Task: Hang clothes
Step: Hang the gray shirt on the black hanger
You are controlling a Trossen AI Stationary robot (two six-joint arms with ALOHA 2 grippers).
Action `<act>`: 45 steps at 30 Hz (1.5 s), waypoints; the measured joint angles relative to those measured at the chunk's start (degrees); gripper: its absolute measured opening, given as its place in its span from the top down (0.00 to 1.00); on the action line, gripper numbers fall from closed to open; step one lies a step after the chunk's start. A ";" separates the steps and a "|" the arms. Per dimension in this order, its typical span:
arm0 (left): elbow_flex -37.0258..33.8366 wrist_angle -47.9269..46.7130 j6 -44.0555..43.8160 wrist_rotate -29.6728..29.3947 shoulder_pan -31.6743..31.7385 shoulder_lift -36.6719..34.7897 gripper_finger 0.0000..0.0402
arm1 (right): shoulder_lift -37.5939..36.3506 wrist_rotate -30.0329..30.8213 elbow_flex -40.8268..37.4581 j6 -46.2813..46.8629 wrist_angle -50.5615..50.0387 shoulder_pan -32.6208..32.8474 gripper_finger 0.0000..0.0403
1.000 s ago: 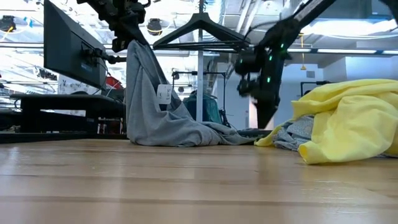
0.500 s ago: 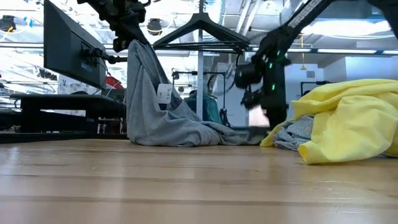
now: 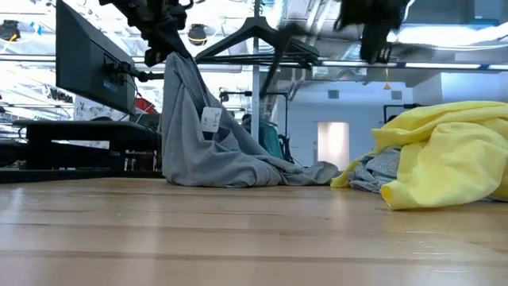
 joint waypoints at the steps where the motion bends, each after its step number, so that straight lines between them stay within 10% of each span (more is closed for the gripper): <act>1: 0.00 1.35 -0.68 -0.32 0.02 -0.02 1.00 | -1.37 -3.96 0.04 2.48 1.03 0.39 0.85; 10: 0.00 13.83 -6.49 -1.72 -0.27 -0.02 1.00 | -3.46 -19.34 -2.07 14.87 7.94 9.49 0.85; 45: -0.04 11.46 0.20 -9.66 -2.85 2.94 1.00 | -2.45 -21.82 -2.08 29.24 24.71 12.14 0.85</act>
